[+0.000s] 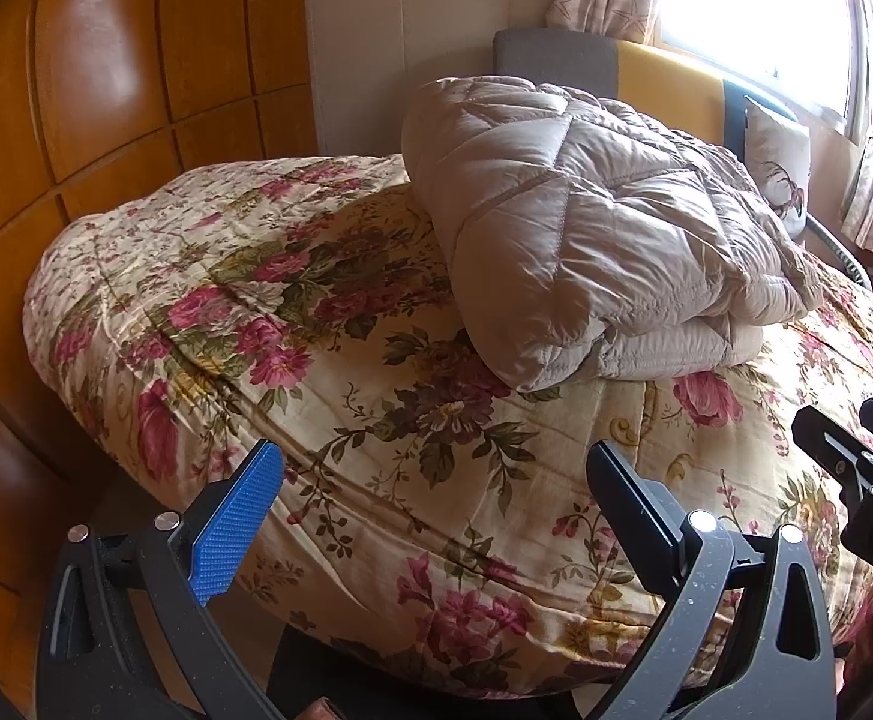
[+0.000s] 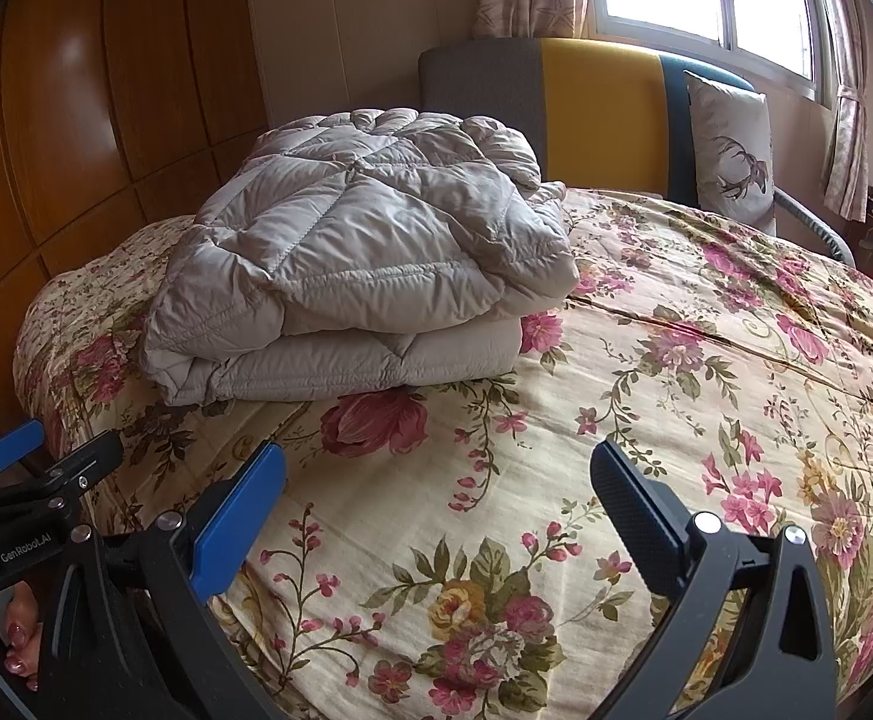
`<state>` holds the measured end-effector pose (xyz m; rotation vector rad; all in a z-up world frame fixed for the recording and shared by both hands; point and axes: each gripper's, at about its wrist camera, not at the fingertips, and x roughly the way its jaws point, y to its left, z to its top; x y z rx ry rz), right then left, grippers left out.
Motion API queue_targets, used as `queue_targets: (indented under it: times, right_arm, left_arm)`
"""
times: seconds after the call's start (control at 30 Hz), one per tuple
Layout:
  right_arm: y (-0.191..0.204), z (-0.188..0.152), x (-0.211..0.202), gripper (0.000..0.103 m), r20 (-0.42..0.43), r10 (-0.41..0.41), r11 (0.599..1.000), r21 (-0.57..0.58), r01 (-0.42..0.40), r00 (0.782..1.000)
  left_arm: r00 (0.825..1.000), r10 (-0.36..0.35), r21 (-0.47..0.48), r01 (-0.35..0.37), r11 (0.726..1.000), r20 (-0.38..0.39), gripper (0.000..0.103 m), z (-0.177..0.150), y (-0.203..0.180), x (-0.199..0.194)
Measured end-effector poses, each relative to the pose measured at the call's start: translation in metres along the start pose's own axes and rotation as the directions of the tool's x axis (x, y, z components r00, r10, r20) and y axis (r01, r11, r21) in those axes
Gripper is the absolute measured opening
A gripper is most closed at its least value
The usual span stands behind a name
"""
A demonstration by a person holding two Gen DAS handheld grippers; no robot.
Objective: Fold large clothes
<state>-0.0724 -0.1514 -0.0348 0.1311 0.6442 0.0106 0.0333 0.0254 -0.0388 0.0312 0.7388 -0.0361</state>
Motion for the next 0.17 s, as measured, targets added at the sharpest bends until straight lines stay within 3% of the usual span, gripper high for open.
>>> queue_targets:
  times: [0.17]
  right_arm:
    - [-0.0016, -0.0002, 0.0009, 0.101, -0.003, 0.001, 1.000, 0.006, -0.001, 1.000]
  left_arm:
    - [1.000, -0.005, -0.002, 0.005, 1.000, -0.017, 0.100, -0.0003, -0.0004, 0.0027]
